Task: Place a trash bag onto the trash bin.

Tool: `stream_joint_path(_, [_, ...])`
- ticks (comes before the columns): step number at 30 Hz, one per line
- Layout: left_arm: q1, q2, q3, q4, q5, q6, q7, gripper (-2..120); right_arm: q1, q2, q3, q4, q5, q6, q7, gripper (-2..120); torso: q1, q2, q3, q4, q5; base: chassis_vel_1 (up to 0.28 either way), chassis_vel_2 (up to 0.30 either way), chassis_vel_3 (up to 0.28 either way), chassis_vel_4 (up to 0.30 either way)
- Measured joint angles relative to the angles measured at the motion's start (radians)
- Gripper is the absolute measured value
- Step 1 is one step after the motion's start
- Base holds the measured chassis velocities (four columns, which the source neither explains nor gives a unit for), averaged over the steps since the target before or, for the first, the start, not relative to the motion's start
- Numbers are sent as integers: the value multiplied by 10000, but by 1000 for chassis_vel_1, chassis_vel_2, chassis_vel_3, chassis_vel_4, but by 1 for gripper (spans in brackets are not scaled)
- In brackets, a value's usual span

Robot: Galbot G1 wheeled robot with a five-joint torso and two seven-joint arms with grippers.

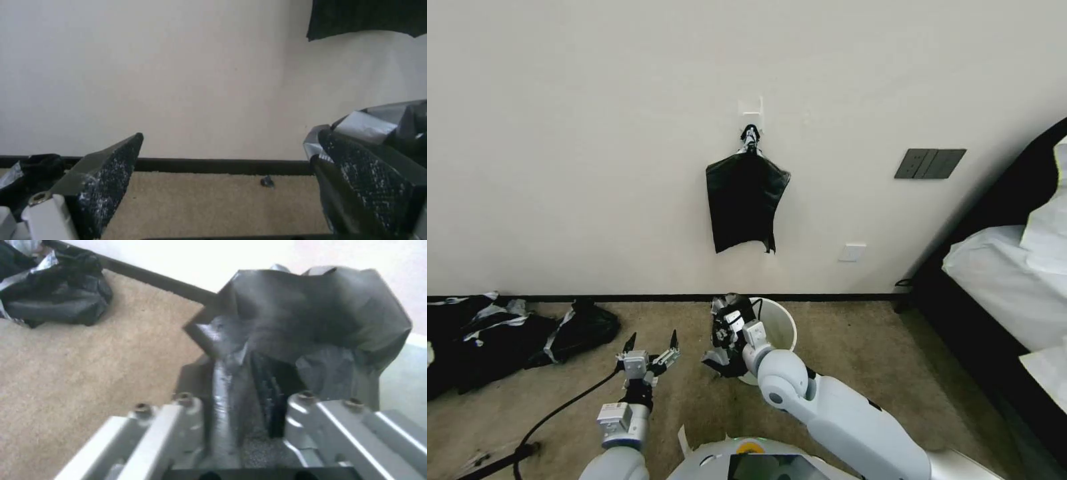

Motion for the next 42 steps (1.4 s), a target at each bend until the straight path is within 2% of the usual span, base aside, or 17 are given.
stream_joint_path(4, [-138, 88, 138, -41, -10, 236, -16, 100, -109, -163, 116, 208, 0, 15, 13, 7, 0, 0, 0, 0, 0, 0, 0, 0, 0])
stream_joint_path(5, [-288, 205, 317, -93, -81, 530, -24, 100, -210, -261, 200, 366, 0, 36, 42, 0, 0, 0, 0, 0, 0, 0, 0, 0, 0])
stream_joint_path(15, [-1690, 1027, 1476, -67, -1059, 2244, -269, 100, -517, -488, 397, 636, -4, 292, 265, 0, 0, 0, 0, -1, 0, 0, 0, 0, 0])
stream_joint_path(16, [-2139, 1263, 1727, 119, -1426, 2685, -351, 100, -540, -467, 438, 637, 2, 305, 384, 0, 0, 0, 0, -2, 0, 0, 0, 0, 0])
stream_joint_path(17, [-2139, 1263, 1727, 119, -1426, 2685, -351, 100, -540, -467, 438, 637, 2, 305, 384, 0, 0, 0, 0, -2, 0, 0, 0, 0, 0])
stream_joint_path(19, [-2608, 1475, 1933, 311, -1980, 3231, -538, 100, -548, -477, 464, 638, 23, 309, 459, 0, 1, 0, 0, -1, -1, 0, 0, 0, 0])
stream_joint_path(20, [-2985, 1616, 2085, 447, -2551, 3609, -706, 100, -552, -511, 477, 638, 33, 311, 487, 0, 0, 0, 0, -1, -1, 0, 0, 0, 0])
stream_joint_path(23, [-3183, 1683, 2151, 527, -2846, 3783, -788, 100, -555, -529, 487, 639, 42, 312, 504, 0, 1, 0, 0, 0, 0, 0, 0, 0, 0])
stream_joint_path(25, [-3899, 1846, 2380, 830, -3744, 4221, -1026, 100, -568, -592, 535, 648, 74, 312, 552, 0, 1, 0, 1, -2, -1, 0, 0, 0, 0])
stream_joint_path(26, [-3899, 1846, 2380, 830, -3744, 4221, -1026, 100, -568, -592, 535, 648, 74, 312, 552, 0, 1, 0, 1, -2, -1, 0, 0, 0, 0])
stream_joint_path(29, [-4878, 1934, 2952, 1299, -4528, 4560, -1219, 100, -603, -719, 640, 661, 136, 313, 674, 0, 0, 0, 1, -1, -1, 0, 0, 0, 0])
stream_joint_path(32, [-5188, 1887, 3206, 1420, -4755, 4685, -1358, 100, -618, -766, 666, 668, 148, 313, 711, 0, 1, 0, 0, 0, 0, 0, 0, 0, 0])
stream_joint_path(34, [-5491, 1813, 3415, 1487, -5094, 4946, -1612, 100, -622, -808, 677, 685, 154, 314, 741, 0, 1, 0, 0, 0, 0, 0, 0, 0, 0])
stream_joint_path(37, [-6212, 1590, 3763, 1619, -5922, 5761, -2576, 99, -618, -879, 703, 711, 178, 314, 791, 0, 1, -1, 0, -1, 0, 0, 0, 0, 0])
stream_joint_path(38, [-6212, 1590, 3763, 1619, -5922, 5761, -2576, 99, -618, -879, 703, 711, 178, 314, 791, 0, 1, -1, 0, -1, 0, 0, 0, 0, 0])
stream_joint_path(41, [-6801, 1469, 4032, 1901, -6736, 6281, -3416, 98, -627, -958, 750, 764, 207, 314, 840, 0, 1, -1, 0, 0, 2, 0, 0, 0, 0])
stream_joint_path(42, [-6801, 1469, 4032, 1901, -6736, 6281, -3416, 98, -627, -958, 750, 764, 207, 314, 840, 0, 1, -1, 0, 0, 2, 0, 0, 0, 0])
